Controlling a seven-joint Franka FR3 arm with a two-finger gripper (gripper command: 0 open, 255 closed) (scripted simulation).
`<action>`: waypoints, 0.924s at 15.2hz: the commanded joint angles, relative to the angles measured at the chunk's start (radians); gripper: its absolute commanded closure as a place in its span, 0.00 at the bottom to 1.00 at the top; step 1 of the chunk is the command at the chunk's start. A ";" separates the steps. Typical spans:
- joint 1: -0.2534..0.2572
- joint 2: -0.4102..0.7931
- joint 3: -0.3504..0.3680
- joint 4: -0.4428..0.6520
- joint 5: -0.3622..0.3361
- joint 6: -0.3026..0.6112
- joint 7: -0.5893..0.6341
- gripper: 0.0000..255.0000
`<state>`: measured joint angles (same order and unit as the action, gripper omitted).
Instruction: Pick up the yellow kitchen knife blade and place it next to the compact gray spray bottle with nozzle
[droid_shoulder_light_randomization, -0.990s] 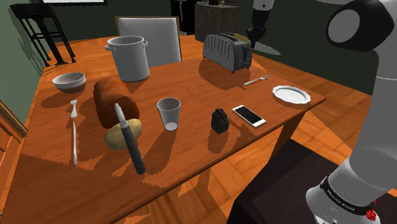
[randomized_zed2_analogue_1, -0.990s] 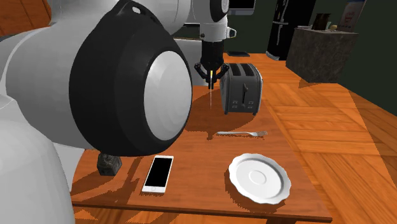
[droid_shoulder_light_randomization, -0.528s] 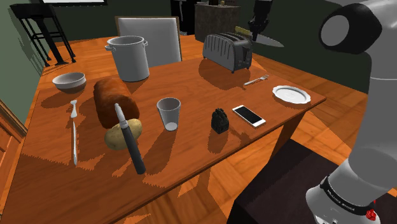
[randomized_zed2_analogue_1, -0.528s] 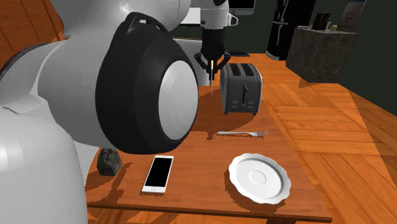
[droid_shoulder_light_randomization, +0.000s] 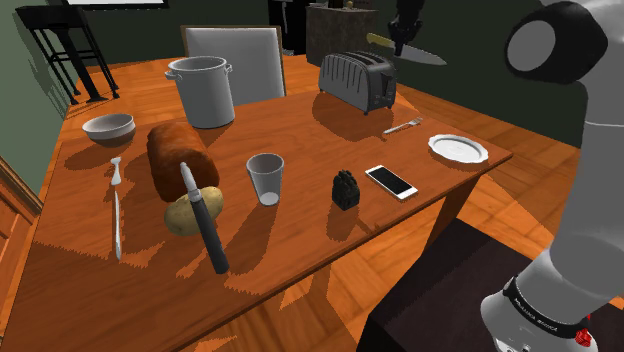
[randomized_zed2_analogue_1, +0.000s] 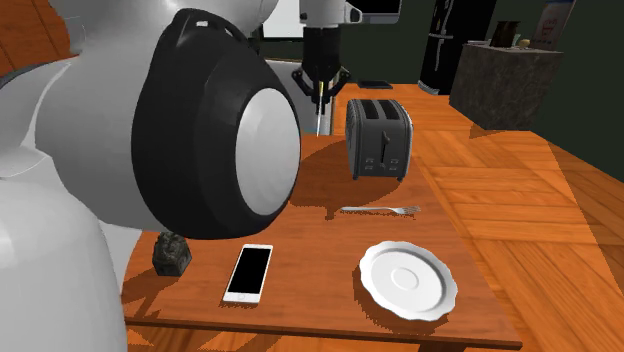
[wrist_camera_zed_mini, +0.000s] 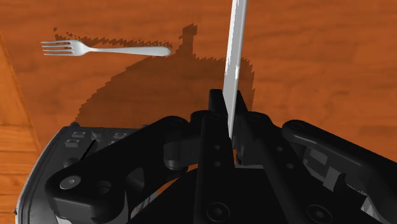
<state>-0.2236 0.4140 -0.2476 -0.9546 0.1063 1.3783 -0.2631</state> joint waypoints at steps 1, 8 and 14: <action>0.043 -0.066 0.006 -0.099 -0.019 0.036 0.037 1.00; 0.172 -0.242 0.057 -0.346 -0.073 0.112 0.194 1.00; 0.259 -0.333 0.118 -0.463 -0.098 0.141 0.336 1.00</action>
<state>0.0234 0.0970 -0.1387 -1.3973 0.0125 1.5143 0.0509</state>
